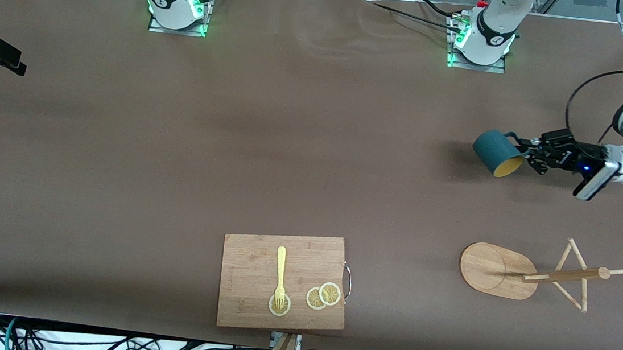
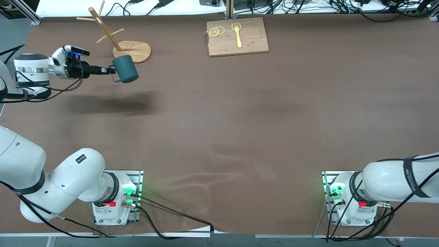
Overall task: Pass cup and hang on rack
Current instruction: 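Lift the mug with the left gripper toward the wooden rack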
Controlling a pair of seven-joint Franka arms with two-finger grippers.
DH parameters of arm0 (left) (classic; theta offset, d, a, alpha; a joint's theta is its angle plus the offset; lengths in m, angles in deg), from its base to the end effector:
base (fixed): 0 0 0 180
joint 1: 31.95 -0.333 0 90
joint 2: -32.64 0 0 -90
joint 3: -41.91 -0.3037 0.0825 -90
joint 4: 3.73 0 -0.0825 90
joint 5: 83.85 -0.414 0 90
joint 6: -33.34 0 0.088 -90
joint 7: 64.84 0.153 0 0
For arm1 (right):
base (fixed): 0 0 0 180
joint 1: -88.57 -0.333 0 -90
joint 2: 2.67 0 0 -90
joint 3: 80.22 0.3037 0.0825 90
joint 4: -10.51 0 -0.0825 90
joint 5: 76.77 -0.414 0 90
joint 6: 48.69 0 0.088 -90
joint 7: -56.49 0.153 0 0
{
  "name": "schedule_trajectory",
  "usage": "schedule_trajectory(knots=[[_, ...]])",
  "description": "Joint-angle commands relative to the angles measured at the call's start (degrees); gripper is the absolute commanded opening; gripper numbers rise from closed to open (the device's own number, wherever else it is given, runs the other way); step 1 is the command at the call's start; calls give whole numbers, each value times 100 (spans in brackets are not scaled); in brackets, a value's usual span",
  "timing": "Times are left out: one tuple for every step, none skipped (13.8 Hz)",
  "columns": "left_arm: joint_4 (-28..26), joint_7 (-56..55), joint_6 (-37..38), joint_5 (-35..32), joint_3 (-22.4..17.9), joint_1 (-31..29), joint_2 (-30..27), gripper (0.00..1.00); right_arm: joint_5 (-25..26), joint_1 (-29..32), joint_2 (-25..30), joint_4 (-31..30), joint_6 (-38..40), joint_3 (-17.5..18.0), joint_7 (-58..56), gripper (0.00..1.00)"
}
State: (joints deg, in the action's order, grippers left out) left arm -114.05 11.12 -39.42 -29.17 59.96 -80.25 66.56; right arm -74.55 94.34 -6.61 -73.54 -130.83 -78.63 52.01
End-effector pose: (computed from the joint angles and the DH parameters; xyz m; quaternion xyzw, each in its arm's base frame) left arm 0.5031 0.1304 0.1997 0.6740 -0.1611 0.1043 0.7134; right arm 0.5839 -0.0495 0.5662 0.9985 0.0010 -0.0522 0.0144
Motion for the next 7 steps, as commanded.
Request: schedule_trajectory(knots=[[983,-1107,524,356,49,-57,807,0,-82,74,78,-85,-56,26,-96,100],[1116,-1441,700,594,49,-40,948,0,-82,74,78,-85,-57,26,-96,100],[1196,-1688,737,762,49,-40,1037,0,-82,74,78,-85,-57,26,-96,100],[1257,-1856,737,946,49,-22,1055,0,-82,74,78,-85,-57,26,-96,100],[1284,-2014,737,1226,49,-5,1142,0,-82,74,78,-85,-57,26,-96,100],[1415,-2155,746,1473,40,-13,1300,0,-82,74,78,-85,-57,26,-96,100],[1738,-2287,763,1545,49,-4,1510,0,-82,74,78,-85,-57,26,-96,100]])
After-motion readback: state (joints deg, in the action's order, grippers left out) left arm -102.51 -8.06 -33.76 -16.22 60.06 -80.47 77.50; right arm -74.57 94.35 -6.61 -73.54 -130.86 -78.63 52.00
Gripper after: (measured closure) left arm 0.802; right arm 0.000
